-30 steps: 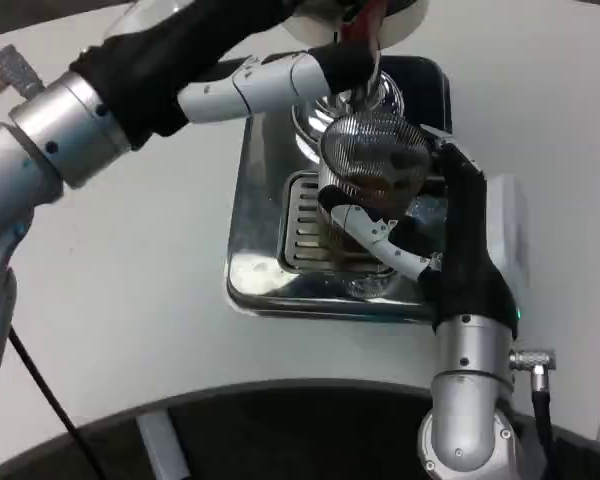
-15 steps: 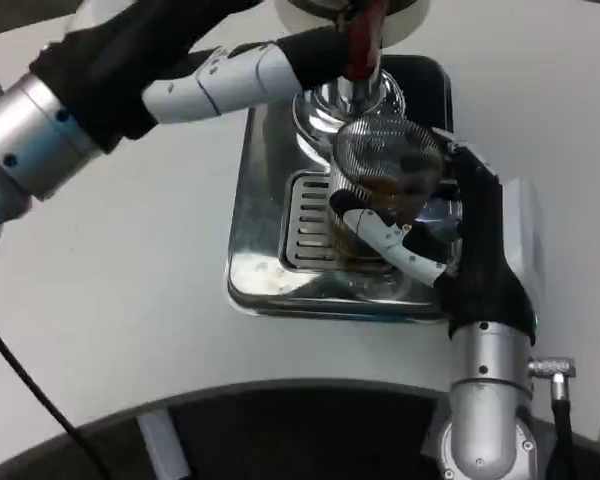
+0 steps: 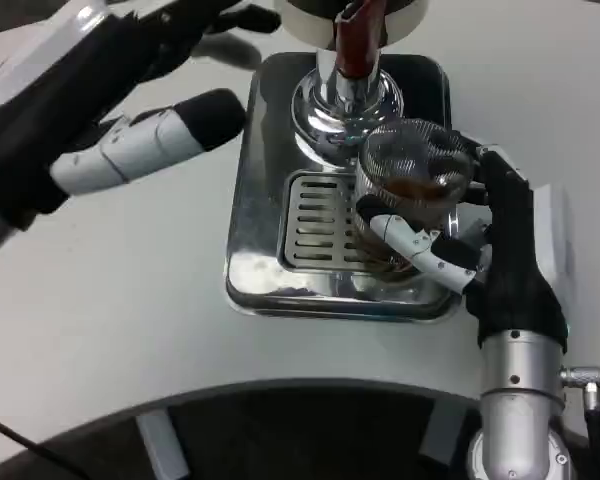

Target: Grasp the cup under the faucet to collect the drink, then remove the cup.

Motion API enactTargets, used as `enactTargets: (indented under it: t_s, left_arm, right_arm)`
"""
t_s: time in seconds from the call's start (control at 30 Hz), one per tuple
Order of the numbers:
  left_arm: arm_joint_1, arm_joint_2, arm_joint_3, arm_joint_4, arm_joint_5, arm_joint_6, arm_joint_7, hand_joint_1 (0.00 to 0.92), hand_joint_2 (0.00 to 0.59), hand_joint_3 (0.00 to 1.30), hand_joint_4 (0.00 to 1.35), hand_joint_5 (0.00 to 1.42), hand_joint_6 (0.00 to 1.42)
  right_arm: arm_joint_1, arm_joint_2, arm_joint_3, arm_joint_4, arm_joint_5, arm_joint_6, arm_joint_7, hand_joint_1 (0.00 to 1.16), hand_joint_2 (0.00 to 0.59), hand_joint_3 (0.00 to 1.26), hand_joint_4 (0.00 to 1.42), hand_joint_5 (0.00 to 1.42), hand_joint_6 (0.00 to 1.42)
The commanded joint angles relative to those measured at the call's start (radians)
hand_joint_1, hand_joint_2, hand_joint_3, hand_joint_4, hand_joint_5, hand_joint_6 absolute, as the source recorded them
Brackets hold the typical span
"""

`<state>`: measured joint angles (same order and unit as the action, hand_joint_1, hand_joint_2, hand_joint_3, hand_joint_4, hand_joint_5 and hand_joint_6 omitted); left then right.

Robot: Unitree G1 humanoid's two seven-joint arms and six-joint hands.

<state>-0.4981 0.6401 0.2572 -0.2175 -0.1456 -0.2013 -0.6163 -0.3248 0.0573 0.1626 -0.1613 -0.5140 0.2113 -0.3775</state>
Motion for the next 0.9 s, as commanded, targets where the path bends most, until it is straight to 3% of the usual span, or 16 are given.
enactTargets:
  t_s: [0.03, 0.37, 0.9]
  left_arm:
    - [0.084, 0.022, 0.049, -0.039, -0.020, 0.013, 0.016, 0.000, 0.095, 0.16, 0.10, 0.17, 0.28]
    - [0.190, 0.022, 0.098, -0.071, -0.017, 0.015, 0.038, 0.000, 0.097, 0.17, 0.11, 0.17, 0.28]
    - [0.333, 0.028, 0.097, -0.119, 0.057, 0.027, 0.089, 0.000, 0.104, 0.16, 0.09, 0.14, 0.27]
  right_arm:
    - [0.028, -0.018, 0.005, -0.077, 0.001, -0.038, 0.029, 0.82, 0.244, 0.60, 0.73, 0.89, 1.17]
    - [0.074, -0.042, 0.023, -0.163, -0.006, -0.044, 0.094, 0.81, 0.240, 0.61, 0.74, 0.91, 1.19]
    - [0.183, -0.082, 0.036, -0.262, -0.014, -0.064, 0.153, 0.82, 0.243, 0.64, 0.77, 0.94, 1.20]
